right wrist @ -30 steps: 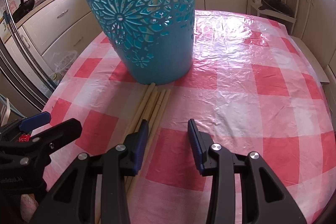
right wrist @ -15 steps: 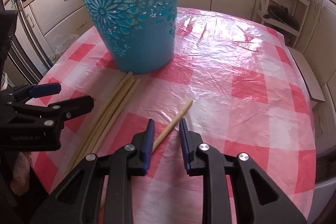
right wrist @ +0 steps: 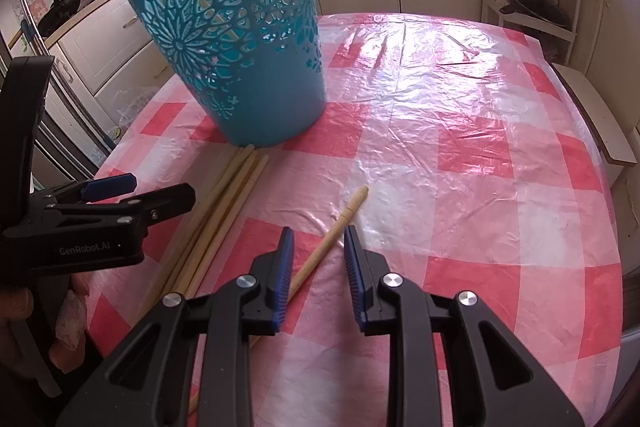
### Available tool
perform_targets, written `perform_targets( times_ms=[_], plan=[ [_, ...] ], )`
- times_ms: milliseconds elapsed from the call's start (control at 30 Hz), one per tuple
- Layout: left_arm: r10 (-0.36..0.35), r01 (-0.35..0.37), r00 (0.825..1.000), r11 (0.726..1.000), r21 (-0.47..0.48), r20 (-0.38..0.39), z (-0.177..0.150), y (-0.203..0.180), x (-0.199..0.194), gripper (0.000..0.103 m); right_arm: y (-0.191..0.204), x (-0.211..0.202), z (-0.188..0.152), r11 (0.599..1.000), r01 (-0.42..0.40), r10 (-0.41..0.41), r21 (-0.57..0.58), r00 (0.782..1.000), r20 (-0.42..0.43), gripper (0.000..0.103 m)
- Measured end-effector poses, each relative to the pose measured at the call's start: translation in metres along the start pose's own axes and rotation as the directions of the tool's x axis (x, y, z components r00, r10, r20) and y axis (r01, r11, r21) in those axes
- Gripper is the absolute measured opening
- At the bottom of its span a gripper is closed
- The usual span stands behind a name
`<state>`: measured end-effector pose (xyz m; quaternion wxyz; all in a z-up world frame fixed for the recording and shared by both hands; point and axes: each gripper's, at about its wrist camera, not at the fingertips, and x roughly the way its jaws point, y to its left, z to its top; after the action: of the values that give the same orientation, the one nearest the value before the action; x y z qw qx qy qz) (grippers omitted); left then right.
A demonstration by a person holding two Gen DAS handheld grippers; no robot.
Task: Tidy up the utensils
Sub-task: 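Grasp a wooden stick with the left tool while the right tool grasps another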
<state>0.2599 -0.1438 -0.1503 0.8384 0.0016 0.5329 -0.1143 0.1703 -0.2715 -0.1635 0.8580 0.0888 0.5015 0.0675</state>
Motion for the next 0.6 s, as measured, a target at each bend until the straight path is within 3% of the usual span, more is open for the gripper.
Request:
perform_targets(
  times_ms=[200,333,400,467,500,533,567,600],
  plan=[
    [0.073,-0.072,0.997,0.996,0.057,-0.019,-0.004,-0.011,0.005,0.089,0.011,0.002,-0.001,0.998,0.017,-0.018,-0.066,1.0,-0.01,0.026],
    [0.071,-0.07,0.997,0.996,0.063,-0.021,-0.002,-0.011,0.004,0.082,0.014,0.005,0.004,0.995,0.015,-0.018,-0.103,0.999,-0.033,0.026],
    [0.063,-0.062,0.998,0.996,0.07,-0.015,0.002,-0.014,0.002,0.072,0.014,0.007,0.006,0.996,0.027,-0.031,-0.088,0.999,-0.036,0.026],
    [0.049,-0.049,0.999,0.995,0.089,-0.003,0.005,-0.018,0.0,0.042,0.019,0.008,0.007,0.996,0.037,-0.04,-0.082,0.999,-0.036,0.021],
    [0.038,-0.038,0.999,0.994,0.1,-0.004,0.007,-0.02,-0.001,0.033,0.022,0.009,0.006,0.995,0.021,-0.025,-0.095,0.999,-0.04,0.017],
    [0.02,-0.019,1.0,0.994,0.105,-0.012,0.009,-0.021,-0.001,0.015,0.026,0.009,0.005,0.993,0.012,-0.017,-0.118,0.999,-0.046,0.014],
    [0.0,0.003,1.0,0.995,0.101,-0.022,0.012,-0.021,-0.001,0.007,0.029,0.009,0.004,0.99,0.011,-0.018,-0.14,0.999,-0.05,0.014],
    [-0.02,0.023,0.999,0.996,0.091,-0.032,0.014,-0.019,-0.001,0.007,0.028,0.008,0.004,0.989,0.011,-0.019,-0.145,0.998,-0.059,0.014]
  ],
)
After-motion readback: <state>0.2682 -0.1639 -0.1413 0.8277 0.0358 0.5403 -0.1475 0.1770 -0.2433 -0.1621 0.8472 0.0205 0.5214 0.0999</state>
